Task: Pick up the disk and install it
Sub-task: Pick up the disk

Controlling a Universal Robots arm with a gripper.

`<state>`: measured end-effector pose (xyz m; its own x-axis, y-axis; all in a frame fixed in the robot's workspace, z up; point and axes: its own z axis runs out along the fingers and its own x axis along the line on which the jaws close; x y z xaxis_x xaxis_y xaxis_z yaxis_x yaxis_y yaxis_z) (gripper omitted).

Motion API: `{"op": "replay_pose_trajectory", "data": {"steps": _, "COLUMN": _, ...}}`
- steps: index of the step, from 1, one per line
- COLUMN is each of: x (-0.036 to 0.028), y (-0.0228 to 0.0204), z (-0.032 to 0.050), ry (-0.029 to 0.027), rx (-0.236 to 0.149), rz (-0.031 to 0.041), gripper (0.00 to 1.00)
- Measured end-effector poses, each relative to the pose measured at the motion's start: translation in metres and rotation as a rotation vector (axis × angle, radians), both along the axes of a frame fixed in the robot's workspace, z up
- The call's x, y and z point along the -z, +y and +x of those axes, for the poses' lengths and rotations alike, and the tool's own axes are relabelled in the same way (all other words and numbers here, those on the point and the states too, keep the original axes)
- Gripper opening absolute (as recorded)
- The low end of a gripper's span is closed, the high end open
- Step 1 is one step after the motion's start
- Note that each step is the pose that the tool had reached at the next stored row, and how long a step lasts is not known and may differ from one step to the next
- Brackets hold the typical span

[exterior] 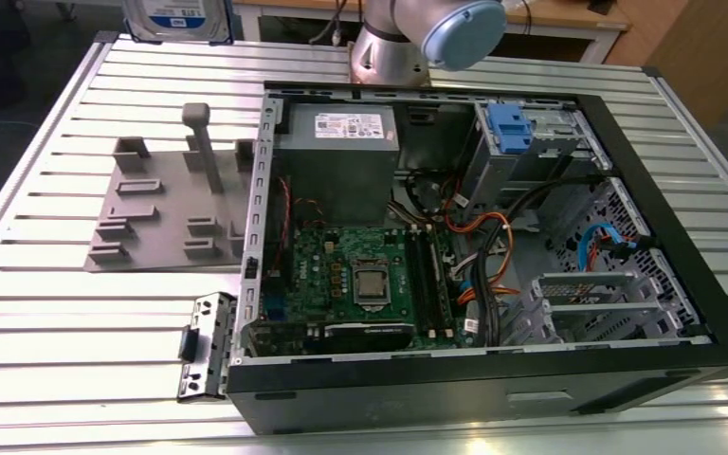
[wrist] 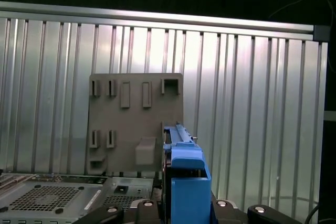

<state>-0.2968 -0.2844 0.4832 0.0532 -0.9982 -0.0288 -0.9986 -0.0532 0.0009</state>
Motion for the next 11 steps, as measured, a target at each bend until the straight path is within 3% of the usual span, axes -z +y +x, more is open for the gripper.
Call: {"op": "replay_pose_trajectory", "data": {"steps": 11, "x": 0.0000, "y": 0.0000, "z": 0.0263, "ry": 0.0013, "rx": 0.000, "rz": 0.0000, "gripper": 0.36}}
